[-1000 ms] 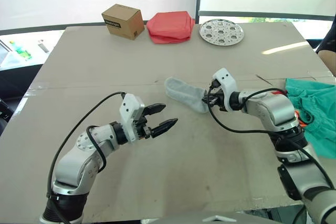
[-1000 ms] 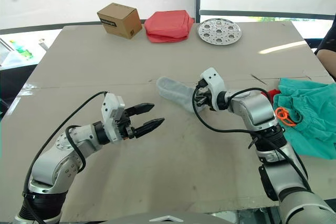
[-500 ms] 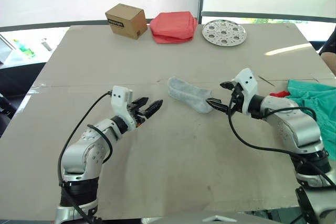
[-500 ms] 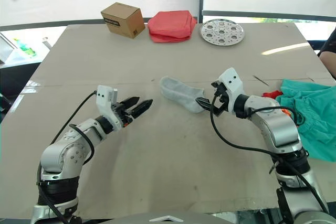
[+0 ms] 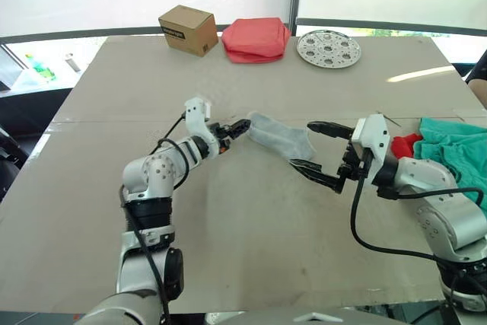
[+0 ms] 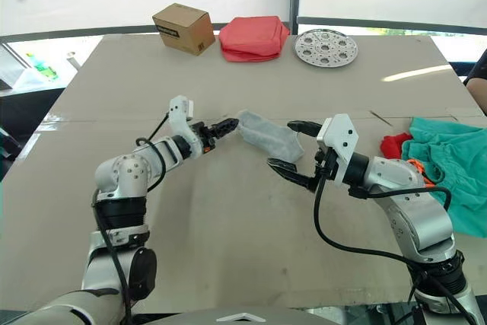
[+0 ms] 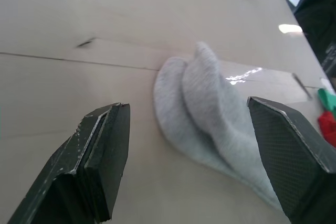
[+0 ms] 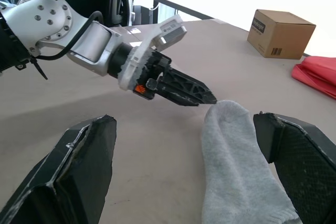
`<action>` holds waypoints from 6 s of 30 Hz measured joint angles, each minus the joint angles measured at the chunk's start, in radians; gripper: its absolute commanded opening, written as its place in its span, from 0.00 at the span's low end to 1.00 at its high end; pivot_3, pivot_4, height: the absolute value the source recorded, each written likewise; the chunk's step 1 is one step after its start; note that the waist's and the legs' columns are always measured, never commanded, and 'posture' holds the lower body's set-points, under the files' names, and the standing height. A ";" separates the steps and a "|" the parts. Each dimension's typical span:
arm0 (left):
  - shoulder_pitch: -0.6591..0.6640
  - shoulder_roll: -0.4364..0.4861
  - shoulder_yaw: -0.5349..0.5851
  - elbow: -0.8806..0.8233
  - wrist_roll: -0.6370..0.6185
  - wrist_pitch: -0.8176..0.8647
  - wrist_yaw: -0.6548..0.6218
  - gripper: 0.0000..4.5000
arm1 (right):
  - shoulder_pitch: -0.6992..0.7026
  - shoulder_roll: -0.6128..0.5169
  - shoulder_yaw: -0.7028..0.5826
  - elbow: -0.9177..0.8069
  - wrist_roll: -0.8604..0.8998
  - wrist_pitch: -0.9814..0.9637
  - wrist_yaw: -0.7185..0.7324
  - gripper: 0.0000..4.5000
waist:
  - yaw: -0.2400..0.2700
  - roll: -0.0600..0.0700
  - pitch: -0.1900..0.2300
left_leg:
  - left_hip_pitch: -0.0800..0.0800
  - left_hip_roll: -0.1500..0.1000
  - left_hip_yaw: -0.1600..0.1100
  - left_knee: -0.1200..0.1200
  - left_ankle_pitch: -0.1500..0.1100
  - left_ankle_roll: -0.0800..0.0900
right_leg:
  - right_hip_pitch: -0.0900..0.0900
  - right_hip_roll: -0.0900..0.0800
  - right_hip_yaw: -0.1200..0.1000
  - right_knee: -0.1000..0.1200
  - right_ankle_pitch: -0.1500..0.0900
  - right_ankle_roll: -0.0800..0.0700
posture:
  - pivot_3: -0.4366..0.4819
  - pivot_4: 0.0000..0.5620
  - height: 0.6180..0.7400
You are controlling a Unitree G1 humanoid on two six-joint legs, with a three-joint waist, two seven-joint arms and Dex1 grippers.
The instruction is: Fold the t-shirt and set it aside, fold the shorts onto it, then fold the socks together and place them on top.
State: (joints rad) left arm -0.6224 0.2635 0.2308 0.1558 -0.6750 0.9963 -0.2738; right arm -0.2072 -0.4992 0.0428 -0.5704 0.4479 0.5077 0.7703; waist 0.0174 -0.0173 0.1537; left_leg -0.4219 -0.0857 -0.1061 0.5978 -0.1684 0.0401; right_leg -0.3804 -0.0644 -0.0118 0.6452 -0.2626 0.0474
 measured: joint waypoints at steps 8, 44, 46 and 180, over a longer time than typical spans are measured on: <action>-0.066 -0.029 -0.189 0.128 0.219 -0.151 0.009 0.85 | 0.042 -0.013 0.000 -0.055 -0.010 0.006 -0.058 0.98 | -0.001 0.001 -0.001 | 0.002 0.000 0.000 0.000 0.000 0.000 | 0.002 0.000 0.000 0.000 0.000 0.000 | 0.48 0.27 1.00; 0.118 0.242 -0.409 0.206 0.873 -1.140 -0.047 0.00 | 0.070 -0.042 0.021 -0.077 -0.011 0.045 -0.138 1.00 | 0.002 0.002 -0.005 | -0.007 -0.003 0.000 -0.001 -0.002 0.003 | -0.005 -0.005 -0.001 -0.004 0.001 0.000 | 0.48 0.27 1.00; 0.127 0.244 -0.432 0.203 0.910 -1.193 -0.037 0.00 | 0.070 -0.042 0.021 -0.077 -0.011 0.045 -0.142 1.00 | 0.003 0.002 -0.005 | -0.009 -0.003 0.000 0.000 -0.002 0.003 | -0.007 -0.005 -0.001 -0.003 0.001 0.000 | 0.48 0.27 1.00; 0.679 0.308 -0.149 -0.747 -0.066 -0.495 -0.559 1.00 | -0.279 0.060 -0.199 0.272 -0.200 0.434 -0.065 0.01 | -0.005 0.007 -0.003 | 0.001 0.002 0.015 -0.005 -0.001 0.001 | -0.011 0.000 0.016 0.007 -0.001 -0.006 | 0.48 0.27 1.00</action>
State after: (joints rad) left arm 0.0571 0.5711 0.0815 -0.5916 -0.7413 0.5009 -0.8324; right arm -0.4865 -0.4394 -0.1563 -0.2980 0.2483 0.9418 0.7049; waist 0.0126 -0.0099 0.1511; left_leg -0.4213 -0.0833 -0.0908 0.5926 -0.1695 0.0415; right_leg -0.3913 -0.0643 0.0042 0.6521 -0.2639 0.0413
